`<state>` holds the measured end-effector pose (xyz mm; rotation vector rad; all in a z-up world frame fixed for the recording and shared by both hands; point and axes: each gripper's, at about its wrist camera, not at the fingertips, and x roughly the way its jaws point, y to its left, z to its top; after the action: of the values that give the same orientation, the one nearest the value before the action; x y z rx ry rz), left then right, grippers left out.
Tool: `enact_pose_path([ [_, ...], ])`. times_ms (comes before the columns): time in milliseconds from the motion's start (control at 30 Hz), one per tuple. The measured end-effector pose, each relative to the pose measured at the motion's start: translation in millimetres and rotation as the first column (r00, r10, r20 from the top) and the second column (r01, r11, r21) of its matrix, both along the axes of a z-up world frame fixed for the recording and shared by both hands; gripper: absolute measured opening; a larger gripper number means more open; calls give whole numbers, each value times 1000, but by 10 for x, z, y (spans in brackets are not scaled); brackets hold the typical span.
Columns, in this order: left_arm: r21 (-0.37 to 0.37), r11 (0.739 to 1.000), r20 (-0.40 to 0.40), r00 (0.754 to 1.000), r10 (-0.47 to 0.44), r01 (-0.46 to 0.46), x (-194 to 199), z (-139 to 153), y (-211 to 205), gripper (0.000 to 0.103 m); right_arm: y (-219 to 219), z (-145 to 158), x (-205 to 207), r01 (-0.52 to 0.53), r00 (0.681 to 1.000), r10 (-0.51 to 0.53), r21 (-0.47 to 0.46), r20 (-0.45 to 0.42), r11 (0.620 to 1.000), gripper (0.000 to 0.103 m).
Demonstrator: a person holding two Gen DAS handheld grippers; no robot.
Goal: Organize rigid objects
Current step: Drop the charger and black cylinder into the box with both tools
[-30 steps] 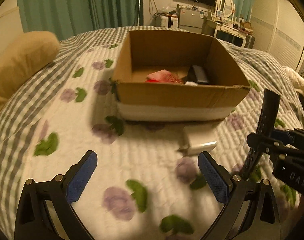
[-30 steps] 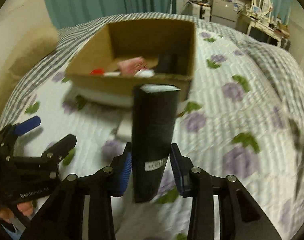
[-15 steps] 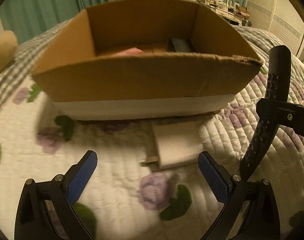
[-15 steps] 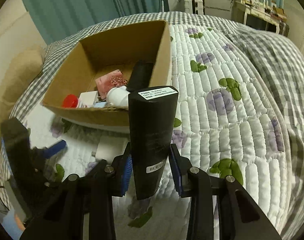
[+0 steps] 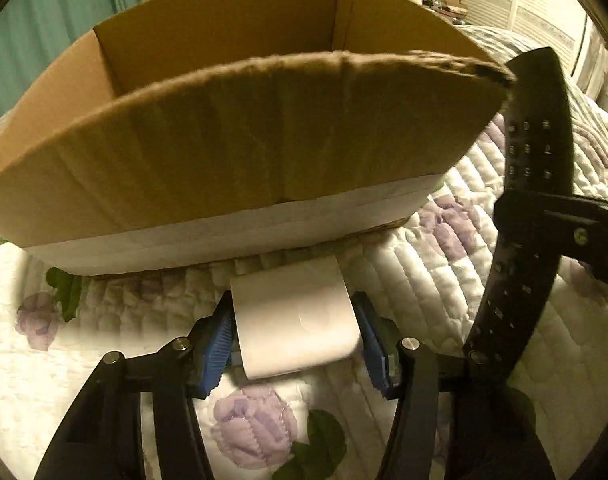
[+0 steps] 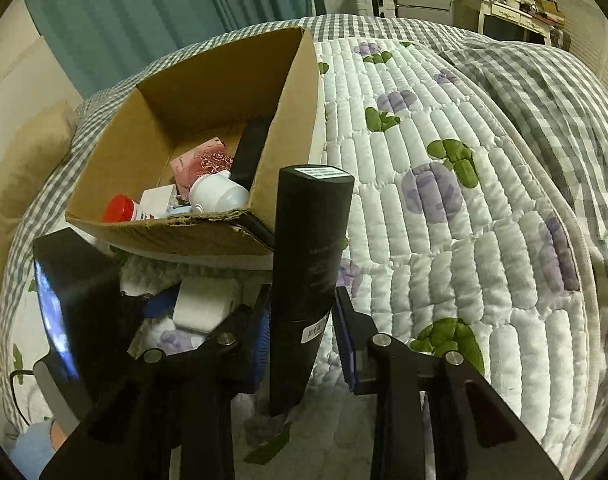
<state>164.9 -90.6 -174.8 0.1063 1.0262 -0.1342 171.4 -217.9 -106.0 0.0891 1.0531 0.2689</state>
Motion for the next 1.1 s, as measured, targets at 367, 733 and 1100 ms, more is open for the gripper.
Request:
enact_pose_path([
  [367, -38, 999, 83, 997, 2, 1, -524, 439, 233, 55, 130, 294, -255, -21, 995, 21, 3, 95, 1000, 23],
  [733, -80, 996, 245, 968, 47, -28, -671, 1348, 556, 55, 355, 1131, -467, -58, 968, 65, -36, 243, 998, 23],
  [1100, -76, 996, 348, 935, 64, -40, -237, 1905, 689, 55, 593, 1668, -104, -104, 937, 130, -96, 325, 990, 23],
])
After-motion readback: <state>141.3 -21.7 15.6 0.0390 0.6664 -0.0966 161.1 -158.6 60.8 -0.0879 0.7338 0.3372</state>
